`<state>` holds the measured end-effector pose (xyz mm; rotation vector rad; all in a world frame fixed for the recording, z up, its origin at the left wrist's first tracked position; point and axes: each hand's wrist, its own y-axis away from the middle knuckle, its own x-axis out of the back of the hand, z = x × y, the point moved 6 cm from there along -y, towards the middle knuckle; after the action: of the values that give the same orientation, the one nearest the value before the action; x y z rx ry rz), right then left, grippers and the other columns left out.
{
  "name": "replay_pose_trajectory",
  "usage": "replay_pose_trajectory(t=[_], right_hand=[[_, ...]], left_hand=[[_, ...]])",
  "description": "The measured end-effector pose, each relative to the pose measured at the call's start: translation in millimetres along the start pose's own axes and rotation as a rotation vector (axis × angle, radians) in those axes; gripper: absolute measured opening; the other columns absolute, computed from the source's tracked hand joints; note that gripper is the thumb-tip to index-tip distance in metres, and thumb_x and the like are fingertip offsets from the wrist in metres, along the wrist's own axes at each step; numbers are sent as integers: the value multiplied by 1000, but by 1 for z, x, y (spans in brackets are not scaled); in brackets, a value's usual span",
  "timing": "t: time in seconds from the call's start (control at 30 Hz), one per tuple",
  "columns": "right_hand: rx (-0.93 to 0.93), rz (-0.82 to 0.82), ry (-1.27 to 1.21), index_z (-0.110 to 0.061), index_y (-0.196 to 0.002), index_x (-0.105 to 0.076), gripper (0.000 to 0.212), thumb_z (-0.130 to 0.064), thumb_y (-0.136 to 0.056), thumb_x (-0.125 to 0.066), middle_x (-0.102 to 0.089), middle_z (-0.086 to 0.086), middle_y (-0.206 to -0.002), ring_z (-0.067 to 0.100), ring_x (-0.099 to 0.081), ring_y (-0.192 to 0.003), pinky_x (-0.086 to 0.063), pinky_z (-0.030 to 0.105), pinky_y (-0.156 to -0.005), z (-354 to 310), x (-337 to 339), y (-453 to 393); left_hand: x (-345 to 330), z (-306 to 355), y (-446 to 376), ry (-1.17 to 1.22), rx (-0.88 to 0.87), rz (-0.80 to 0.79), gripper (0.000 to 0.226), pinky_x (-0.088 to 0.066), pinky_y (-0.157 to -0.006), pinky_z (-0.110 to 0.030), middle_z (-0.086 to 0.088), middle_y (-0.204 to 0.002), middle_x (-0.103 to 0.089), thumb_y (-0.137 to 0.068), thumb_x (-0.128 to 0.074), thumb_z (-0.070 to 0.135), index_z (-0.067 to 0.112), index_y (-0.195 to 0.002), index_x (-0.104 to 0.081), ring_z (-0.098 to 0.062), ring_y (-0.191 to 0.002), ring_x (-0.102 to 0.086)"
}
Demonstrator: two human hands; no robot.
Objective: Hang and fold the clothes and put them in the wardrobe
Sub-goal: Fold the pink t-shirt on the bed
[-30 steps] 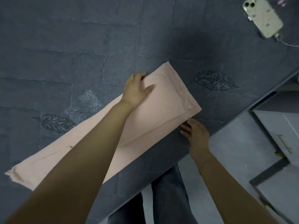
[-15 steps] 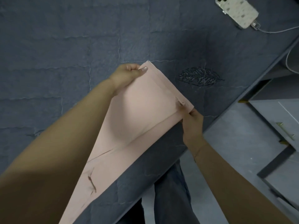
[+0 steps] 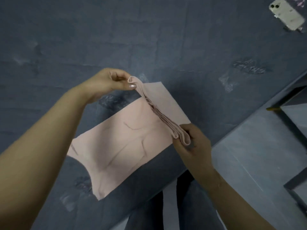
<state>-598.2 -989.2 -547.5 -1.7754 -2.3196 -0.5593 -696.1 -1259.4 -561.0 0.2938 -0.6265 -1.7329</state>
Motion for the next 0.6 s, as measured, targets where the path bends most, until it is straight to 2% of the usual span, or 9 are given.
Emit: replay_pose_trajectory(t=[0.07,0.13,0.23,0.37,0.5,0.6], right_hand=[[32,-65,63,-23,-89,-59,16,-9,-84,-64,-58,-10,-77,6,-54,-70,-42,9,-66,0,-47,29],[64,-121,125,-20,-89,-60,11,-11,-85,-64,-57,-9,-77,4,-52,-70,-43,11,-65,6,-92,56],[40,-222,187,-13,-88,-63,2,-12,-86,-63,-58,-8,-78,4,-51,-70,-47,21,-65,23,-155,87],[68,-345,273,-8,-89,-66,6,-7,-84,-67,-65,-1,-82,10,-57,-73,-47,26,-66,43,-222,113],[137,-444,385,-8,-95,-66,10,-12,-86,-66,-67,4,-87,19,-61,-76,-49,31,-64,54,-262,122],[184,-534,483,-9,-95,-67,13,-14,-83,-66,-66,5,-90,26,-60,-83,-50,38,-73,62,-281,123]], left_hand=[[23,-43,40,-23,37,38,27,-49,-83,-12,-3,-101,-72,-81,-68,-1,-2,-108,-68,-3,-90,-66],[41,-89,75,-4,90,73,28,-50,-84,-12,-5,-103,-72,-80,-68,-5,-1,-108,-68,-4,-91,-67],[63,-161,115,61,188,149,23,-52,-78,-11,5,-86,-76,-79,-69,-8,0,-100,-69,-1,-81,-69],[76,-240,153,116,257,256,20,-51,-80,-11,10,-79,-75,-80,-69,-8,7,-92,-70,2,-76,-67],[79,-286,166,149,264,413,25,-48,-72,-18,14,-78,-74,-81,-70,-6,18,-89,-71,0,-76,-65],[82,-293,170,-33,201,541,33,-51,-70,-30,-1,-80,-69,-84,-58,-17,14,-86,-72,-14,-71,-61]])
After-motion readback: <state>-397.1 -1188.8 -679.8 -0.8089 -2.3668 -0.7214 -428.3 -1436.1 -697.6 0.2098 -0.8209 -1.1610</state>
